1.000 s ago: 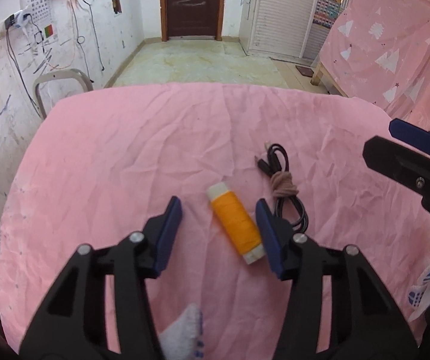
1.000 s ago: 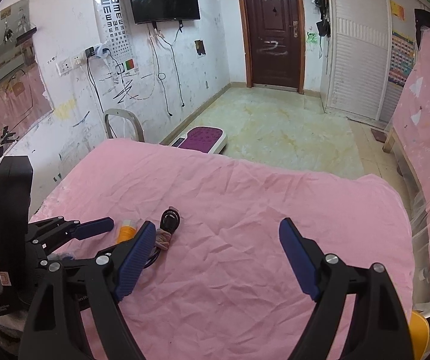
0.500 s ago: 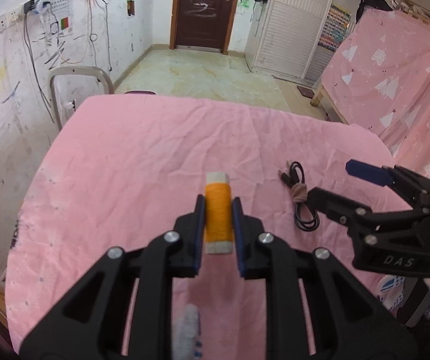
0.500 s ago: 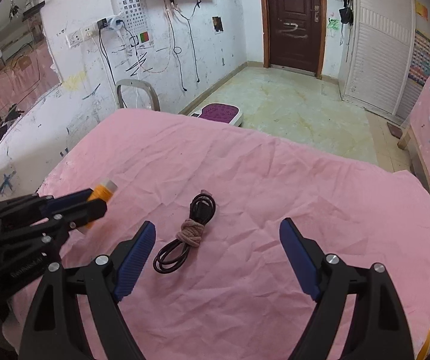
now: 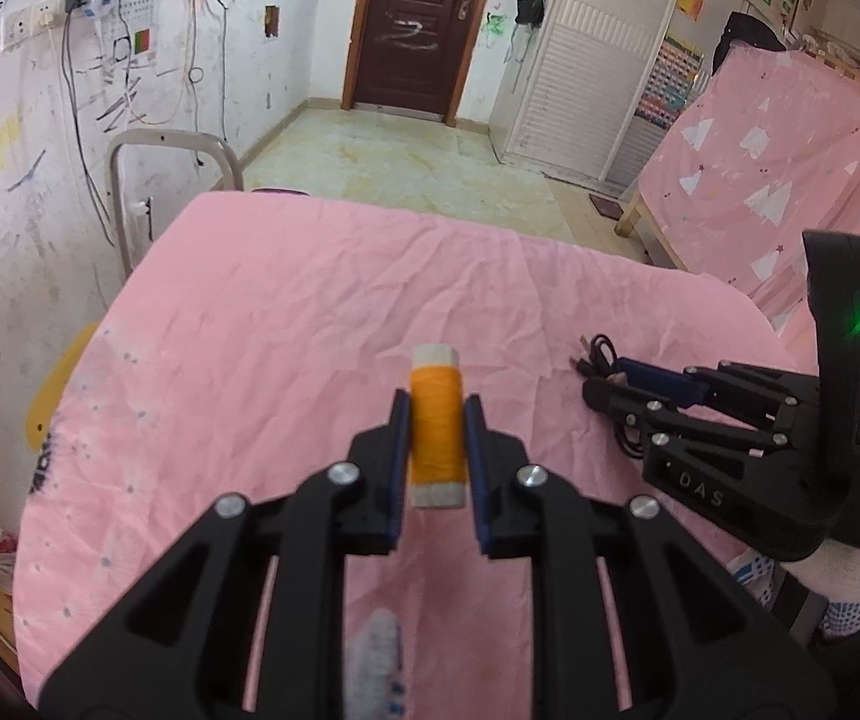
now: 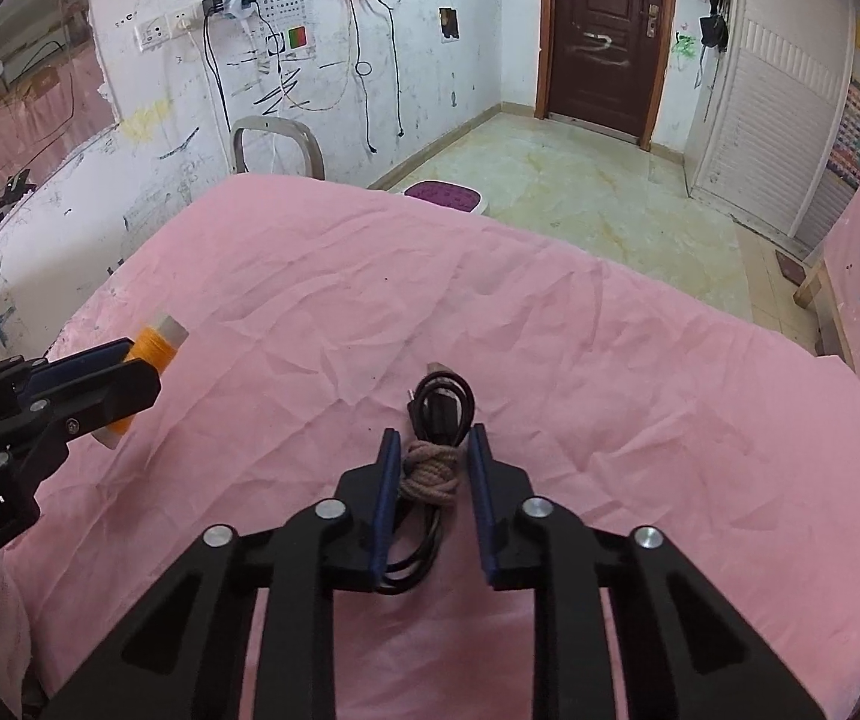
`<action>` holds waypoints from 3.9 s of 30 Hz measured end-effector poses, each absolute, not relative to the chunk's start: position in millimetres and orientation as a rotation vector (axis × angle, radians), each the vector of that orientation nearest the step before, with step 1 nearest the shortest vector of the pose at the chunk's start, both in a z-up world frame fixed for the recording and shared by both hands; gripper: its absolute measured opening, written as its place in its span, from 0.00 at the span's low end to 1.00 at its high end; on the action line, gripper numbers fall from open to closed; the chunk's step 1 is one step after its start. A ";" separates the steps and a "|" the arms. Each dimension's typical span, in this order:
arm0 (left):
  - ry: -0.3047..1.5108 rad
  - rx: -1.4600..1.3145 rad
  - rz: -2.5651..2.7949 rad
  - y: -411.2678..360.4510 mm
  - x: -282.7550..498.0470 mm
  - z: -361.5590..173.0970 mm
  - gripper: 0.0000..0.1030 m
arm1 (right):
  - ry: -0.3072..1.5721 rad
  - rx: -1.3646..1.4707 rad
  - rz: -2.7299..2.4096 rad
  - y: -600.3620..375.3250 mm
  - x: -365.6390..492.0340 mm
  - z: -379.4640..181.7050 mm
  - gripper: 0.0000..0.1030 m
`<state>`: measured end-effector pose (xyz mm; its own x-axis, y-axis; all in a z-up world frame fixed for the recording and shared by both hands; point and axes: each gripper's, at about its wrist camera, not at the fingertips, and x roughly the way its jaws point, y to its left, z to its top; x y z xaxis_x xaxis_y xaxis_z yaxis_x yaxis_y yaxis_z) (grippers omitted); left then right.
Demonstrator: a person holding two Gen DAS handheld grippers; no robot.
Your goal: Collect trash
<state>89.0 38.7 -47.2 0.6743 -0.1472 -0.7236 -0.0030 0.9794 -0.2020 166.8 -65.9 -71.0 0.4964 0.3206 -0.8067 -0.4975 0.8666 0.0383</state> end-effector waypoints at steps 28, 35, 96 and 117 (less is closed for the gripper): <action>0.719 -0.033 -0.212 -93.8 69.5 19.6 0.16 | 0.675 0.099 0.404 -251.1 89.5 8.3 0.07; 0.715 0.035 -0.294 -158.4 67.4 25.6 0.16 | 0.651 0.152 0.313 -320.6 66.5 5.6 0.07; 0.723 0.053 -0.741 -322.4 47.2 -2.2 0.72 | 0.628 0.250 -0.072 -477.3 -15.1 -40.9 0.76; 0.558 0.039 -0.324 -129.6 45.0 -2.1 0.94 | 0.526 0.144 0.017 -335.9 4.8 -1.8 0.89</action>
